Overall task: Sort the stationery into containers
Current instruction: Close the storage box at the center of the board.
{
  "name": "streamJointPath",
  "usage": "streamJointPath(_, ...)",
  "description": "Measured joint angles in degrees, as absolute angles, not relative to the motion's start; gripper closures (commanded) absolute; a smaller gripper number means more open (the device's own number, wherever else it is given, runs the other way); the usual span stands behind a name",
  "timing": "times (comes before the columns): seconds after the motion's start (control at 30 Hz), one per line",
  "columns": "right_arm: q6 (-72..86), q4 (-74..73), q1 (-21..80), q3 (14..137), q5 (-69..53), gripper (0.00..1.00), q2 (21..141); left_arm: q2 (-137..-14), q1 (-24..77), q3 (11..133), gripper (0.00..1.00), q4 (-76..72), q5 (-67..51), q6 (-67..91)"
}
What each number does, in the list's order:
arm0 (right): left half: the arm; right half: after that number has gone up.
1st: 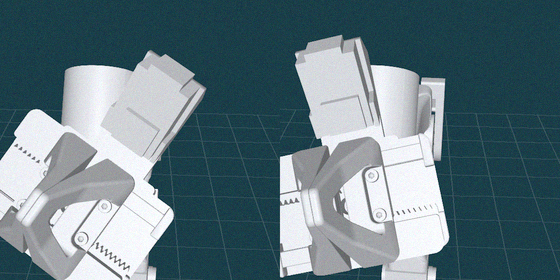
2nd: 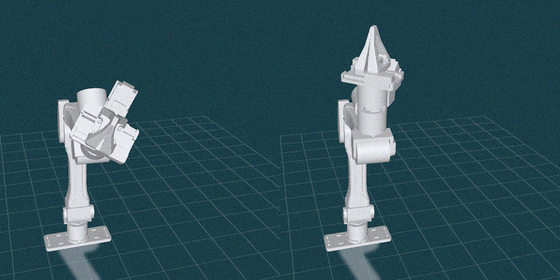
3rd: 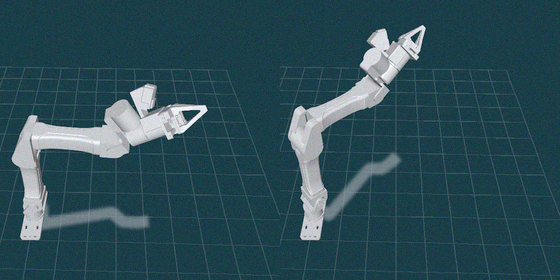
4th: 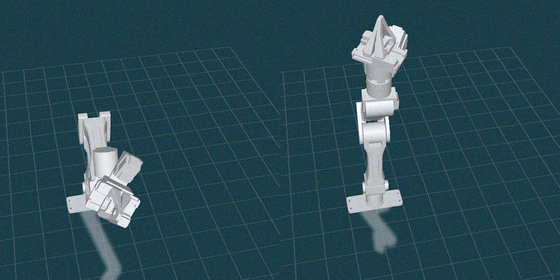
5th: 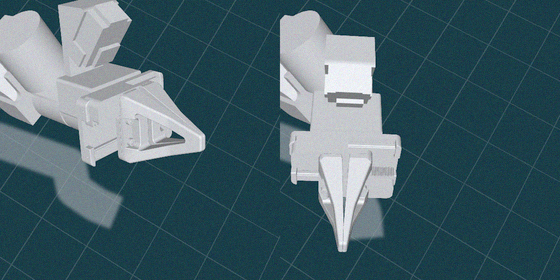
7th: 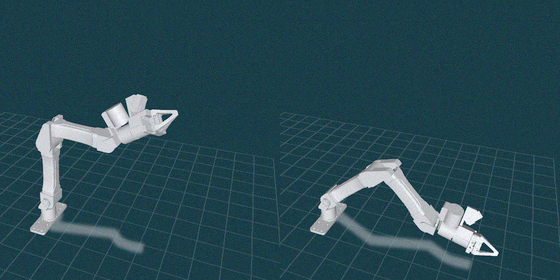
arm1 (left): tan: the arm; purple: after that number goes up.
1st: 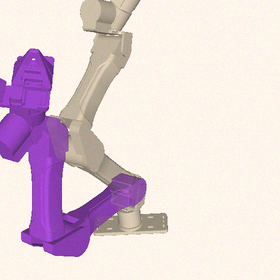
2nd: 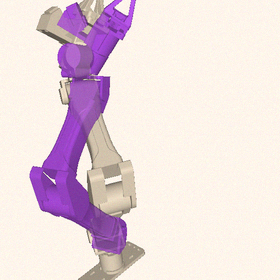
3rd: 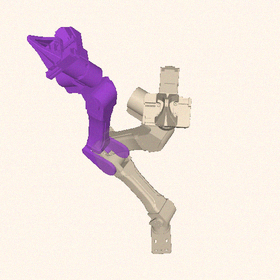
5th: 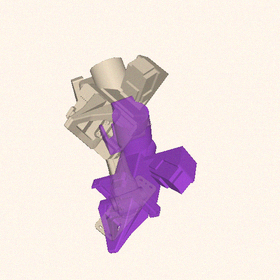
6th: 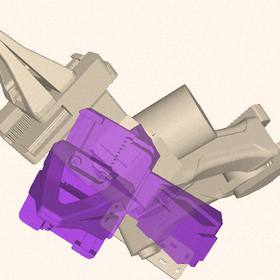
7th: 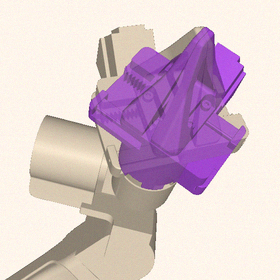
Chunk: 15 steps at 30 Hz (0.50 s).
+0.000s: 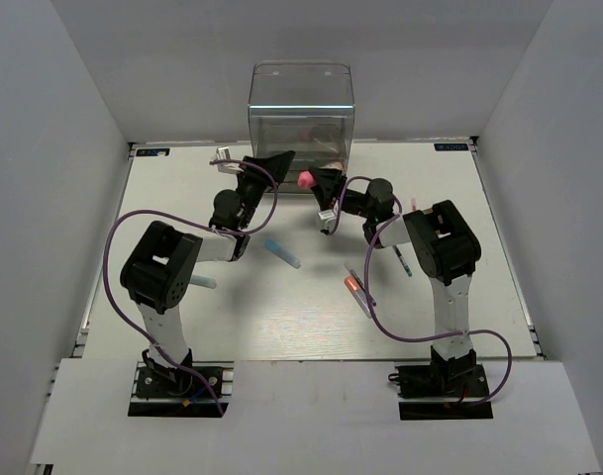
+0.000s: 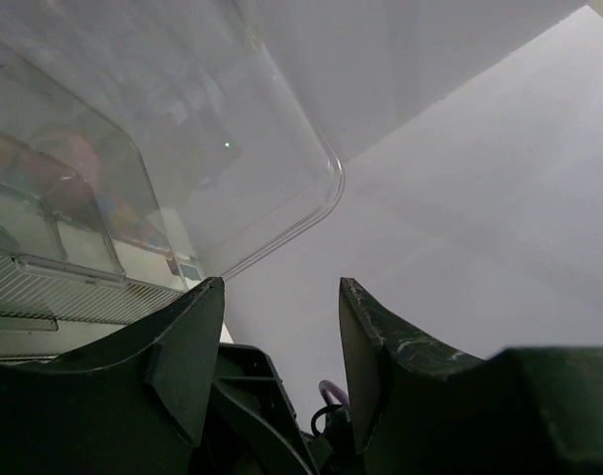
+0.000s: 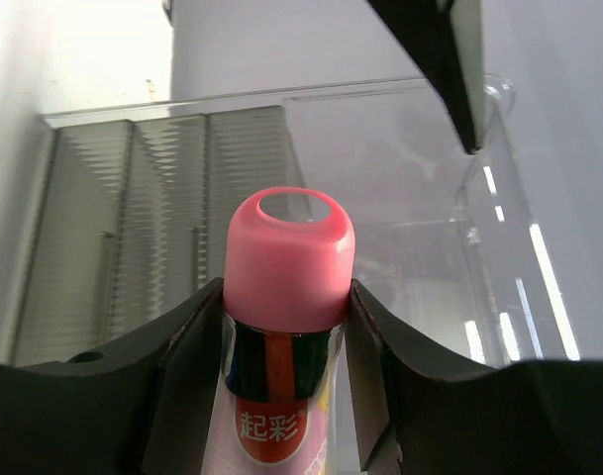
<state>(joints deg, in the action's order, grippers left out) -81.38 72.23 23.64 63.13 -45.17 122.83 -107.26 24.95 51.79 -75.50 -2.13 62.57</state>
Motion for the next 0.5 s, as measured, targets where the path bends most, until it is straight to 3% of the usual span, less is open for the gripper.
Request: streamJointPath(0.5,-78.8,72.5,23.6,58.7,-45.1,1.00,122.1,-107.2,24.9,50.7,0.37,-75.8,-2.0,62.7)
